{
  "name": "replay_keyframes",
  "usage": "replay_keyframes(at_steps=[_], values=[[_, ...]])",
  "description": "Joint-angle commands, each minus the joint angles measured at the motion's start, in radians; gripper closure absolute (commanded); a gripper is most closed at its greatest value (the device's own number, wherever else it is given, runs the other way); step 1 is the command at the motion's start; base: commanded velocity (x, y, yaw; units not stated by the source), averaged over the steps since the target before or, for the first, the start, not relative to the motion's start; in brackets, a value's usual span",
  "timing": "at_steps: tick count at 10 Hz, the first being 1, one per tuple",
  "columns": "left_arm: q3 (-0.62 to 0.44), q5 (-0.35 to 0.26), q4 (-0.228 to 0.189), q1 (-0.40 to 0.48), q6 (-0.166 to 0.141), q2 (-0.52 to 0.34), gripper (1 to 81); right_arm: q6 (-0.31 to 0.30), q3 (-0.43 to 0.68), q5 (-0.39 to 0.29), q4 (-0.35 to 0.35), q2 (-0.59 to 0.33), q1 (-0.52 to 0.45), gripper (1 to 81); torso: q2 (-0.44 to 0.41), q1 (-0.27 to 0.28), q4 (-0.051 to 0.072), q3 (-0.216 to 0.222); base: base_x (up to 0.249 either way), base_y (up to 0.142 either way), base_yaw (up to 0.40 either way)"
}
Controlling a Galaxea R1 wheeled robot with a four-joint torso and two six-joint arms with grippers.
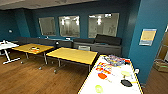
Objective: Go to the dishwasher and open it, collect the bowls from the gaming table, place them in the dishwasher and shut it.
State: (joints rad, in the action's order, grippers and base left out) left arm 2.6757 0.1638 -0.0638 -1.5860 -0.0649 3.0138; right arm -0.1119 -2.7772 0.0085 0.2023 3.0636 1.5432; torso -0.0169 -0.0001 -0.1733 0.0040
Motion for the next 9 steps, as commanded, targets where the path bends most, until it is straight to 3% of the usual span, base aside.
replay_keyframes(at_steps=[1,9], values=[[-0.005,-0.041,-0.008,0.043,-0.001,-0.005,1.0,-0.002,0.001,-0.048,0.005,0.002,-0.053,1.0,0.0,0.0,0.0,0.0,0.0,0.0,-0.334],[-0.002,-0.043,-0.005,0.043,-0.001,-0.004,1.0,0.001,0.001,-0.048,0.006,0.002,-0.056,1.0,0.0,0.0,0.0,0.0,0.0,0.0,-0.345]])
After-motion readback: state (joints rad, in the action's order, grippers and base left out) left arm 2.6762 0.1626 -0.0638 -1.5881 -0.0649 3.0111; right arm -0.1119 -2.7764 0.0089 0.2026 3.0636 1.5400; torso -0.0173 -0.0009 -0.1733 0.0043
